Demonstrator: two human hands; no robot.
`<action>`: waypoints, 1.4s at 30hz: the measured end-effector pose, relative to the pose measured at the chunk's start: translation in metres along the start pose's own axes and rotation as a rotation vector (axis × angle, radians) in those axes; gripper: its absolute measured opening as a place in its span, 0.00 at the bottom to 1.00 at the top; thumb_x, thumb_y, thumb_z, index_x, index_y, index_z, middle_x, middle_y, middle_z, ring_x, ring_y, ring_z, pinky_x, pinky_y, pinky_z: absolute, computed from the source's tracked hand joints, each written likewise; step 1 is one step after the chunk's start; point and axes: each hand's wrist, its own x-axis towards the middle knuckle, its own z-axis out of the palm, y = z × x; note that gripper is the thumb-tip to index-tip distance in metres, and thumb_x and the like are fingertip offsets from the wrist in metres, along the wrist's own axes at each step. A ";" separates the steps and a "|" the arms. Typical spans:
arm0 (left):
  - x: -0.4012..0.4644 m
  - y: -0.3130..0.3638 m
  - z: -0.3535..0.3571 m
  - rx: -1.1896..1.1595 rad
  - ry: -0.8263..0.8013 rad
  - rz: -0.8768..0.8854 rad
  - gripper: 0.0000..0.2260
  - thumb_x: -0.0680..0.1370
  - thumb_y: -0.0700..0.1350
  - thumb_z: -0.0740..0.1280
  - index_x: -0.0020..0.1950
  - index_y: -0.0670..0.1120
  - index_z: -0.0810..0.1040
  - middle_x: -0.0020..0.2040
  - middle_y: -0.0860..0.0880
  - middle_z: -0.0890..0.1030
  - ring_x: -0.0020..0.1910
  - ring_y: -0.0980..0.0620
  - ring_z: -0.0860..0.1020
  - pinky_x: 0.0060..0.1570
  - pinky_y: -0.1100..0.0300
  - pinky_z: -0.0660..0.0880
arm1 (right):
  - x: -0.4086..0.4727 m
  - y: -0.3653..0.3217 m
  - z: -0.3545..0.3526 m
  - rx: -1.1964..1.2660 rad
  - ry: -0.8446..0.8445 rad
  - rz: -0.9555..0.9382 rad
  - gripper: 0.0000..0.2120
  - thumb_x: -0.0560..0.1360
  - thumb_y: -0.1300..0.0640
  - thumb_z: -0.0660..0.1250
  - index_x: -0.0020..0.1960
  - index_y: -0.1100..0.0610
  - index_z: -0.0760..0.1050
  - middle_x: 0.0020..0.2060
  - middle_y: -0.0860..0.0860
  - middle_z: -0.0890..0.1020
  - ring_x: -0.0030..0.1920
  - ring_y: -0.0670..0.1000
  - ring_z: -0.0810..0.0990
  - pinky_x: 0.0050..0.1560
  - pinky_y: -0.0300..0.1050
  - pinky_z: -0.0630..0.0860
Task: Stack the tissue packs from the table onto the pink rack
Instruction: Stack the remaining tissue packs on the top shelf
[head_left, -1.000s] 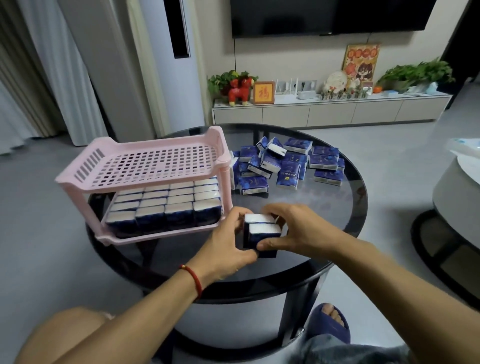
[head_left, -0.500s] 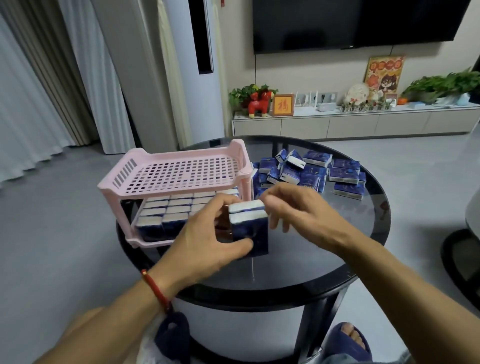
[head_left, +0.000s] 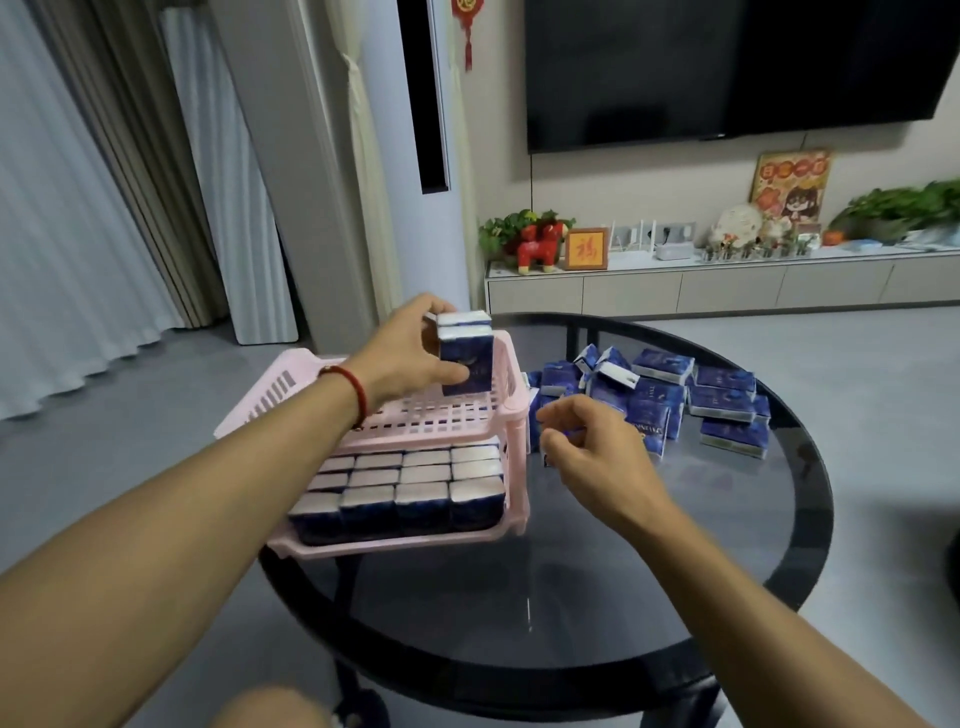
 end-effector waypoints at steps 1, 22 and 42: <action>0.007 -0.006 0.004 0.001 -0.009 -0.001 0.25 0.70 0.30 0.77 0.62 0.45 0.72 0.56 0.44 0.82 0.56 0.44 0.83 0.58 0.53 0.81 | 0.001 0.002 0.000 -0.019 0.003 0.001 0.07 0.77 0.57 0.66 0.54 0.49 0.80 0.46 0.41 0.83 0.47 0.45 0.83 0.52 0.50 0.82; 0.021 -0.025 0.010 0.039 -0.060 0.026 0.45 0.73 0.36 0.77 0.82 0.53 0.56 0.64 0.48 0.77 0.59 0.48 0.82 0.56 0.58 0.80 | 0.023 0.067 0.009 -0.587 -0.085 0.063 0.23 0.77 0.60 0.64 0.71 0.53 0.72 0.69 0.52 0.74 0.66 0.56 0.74 0.63 0.55 0.76; -0.130 0.004 0.109 0.172 0.272 0.632 0.14 0.73 0.34 0.67 0.56 0.45 0.79 0.52 0.52 0.78 0.52 0.61 0.73 0.59 0.62 0.72 | -0.006 0.073 -0.026 -0.818 -0.214 0.055 0.20 0.72 0.46 0.74 0.58 0.54 0.74 0.55 0.52 0.75 0.54 0.53 0.75 0.55 0.50 0.77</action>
